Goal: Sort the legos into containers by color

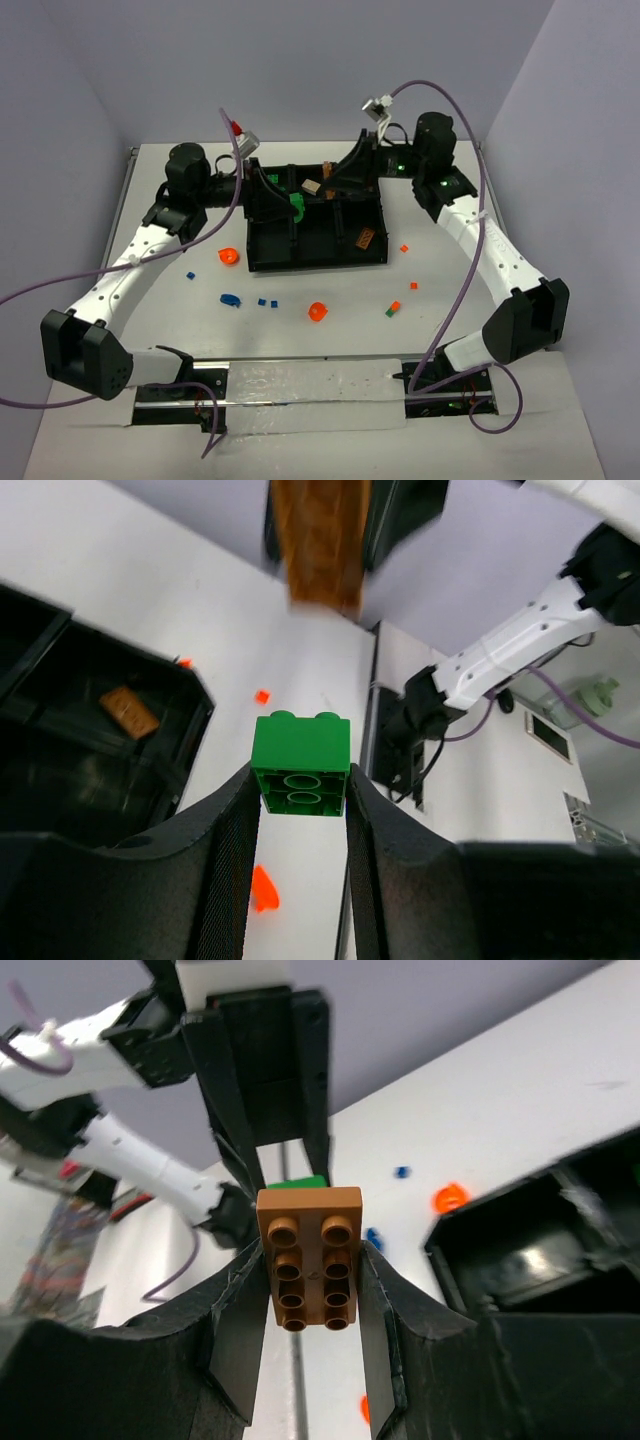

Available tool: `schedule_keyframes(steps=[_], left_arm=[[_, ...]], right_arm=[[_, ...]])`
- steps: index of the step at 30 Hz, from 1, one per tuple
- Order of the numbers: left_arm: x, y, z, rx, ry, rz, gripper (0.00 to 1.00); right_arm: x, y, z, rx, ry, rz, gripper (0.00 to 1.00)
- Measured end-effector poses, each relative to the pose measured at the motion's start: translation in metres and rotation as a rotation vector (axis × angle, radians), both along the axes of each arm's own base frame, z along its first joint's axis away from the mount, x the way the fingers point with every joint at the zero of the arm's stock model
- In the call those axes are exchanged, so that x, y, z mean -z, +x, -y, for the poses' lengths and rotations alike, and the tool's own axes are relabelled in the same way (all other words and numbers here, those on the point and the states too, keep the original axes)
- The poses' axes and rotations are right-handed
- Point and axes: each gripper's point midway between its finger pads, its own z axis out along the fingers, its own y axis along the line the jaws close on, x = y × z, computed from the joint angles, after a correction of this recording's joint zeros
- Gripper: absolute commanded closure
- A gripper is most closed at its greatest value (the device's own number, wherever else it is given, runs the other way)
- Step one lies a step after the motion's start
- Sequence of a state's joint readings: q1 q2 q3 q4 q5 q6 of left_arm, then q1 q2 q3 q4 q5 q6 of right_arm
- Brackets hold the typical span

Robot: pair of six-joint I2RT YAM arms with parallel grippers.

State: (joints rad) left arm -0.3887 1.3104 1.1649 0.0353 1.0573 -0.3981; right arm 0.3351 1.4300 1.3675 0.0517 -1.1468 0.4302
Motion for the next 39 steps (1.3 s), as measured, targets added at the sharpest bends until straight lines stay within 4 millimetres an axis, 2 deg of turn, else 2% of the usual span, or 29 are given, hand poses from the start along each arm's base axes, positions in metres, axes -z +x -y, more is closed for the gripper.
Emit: schedule_keyframes(steps=[4,7,11,15,18,22,28,31,34,35,36,38,39], left_arm=[[0.026,0.011,-0.023,-0.078,0.052,-0.037,1.0],[0.039,0.023,-0.037,-0.147,0.089,-0.05,1.0],[0.049,0.044,-0.054,-0.262,0.133,-0.04,1.0],[0.053,0.065,-0.068,-0.38,0.181,-0.027,1.0],[0.05,0.081,-0.076,-0.463,0.209,-0.001,1.0],[0.047,0.102,-0.087,-0.567,0.241,0.029,1.0],[0.047,0.13,-0.094,-0.649,0.275,0.046,1.0],[0.052,0.142,-0.096,-0.675,0.292,0.044,1.0],[0.057,0.151,-0.097,-0.688,0.309,0.045,1.0],[0.059,0.154,-0.098,-0.692,0.316,0.046,1.0],[0.06,0.158,-0.098,-0.696,0.32,0.049,1.0],[0.063,0.165,-0.098,-0.702,0.328,0.049,1.0],[0.065,0.168,-0.097,-0.702,0.331,0.049,1.0]], right_arm=[[0.002,0.021,0.031,0.095,-0.042,0.031,1.0],[0.015,0.028,0.041,0.139,-0.121,0.077,1.0],[0.058,0.039,0.051,0.237,-0.306,0.103,1.0],[0.12,0.051,0.067,0.33,-0.508,0.055,1.0],[0.159,0.064,0.078,0.388,-0.64,0.007,0.93],[0.195,0.075,0.086,0.443,-0.76,-0.029,0.86],[0.23,0.085,0.085,0.463,-0.855,-0.061,0.77],[0.247,0.088,0.086,0.464,-0.892,-0.086,0.62],[0.258,0.091,0.09,0.477,-0.924,-0.098,0.55],[0.26,0.092,0.091,0.483,-0.931,-0.098,0.47],[0.261,0.094,0.091,0.489,-0.934,-0.096,0.46],[0.262,0.096,0.093,0.501,-0.94,-0.095,0.25],[0.263,0.097,0.093,0.503,-0.94,-0.098,0.03]])
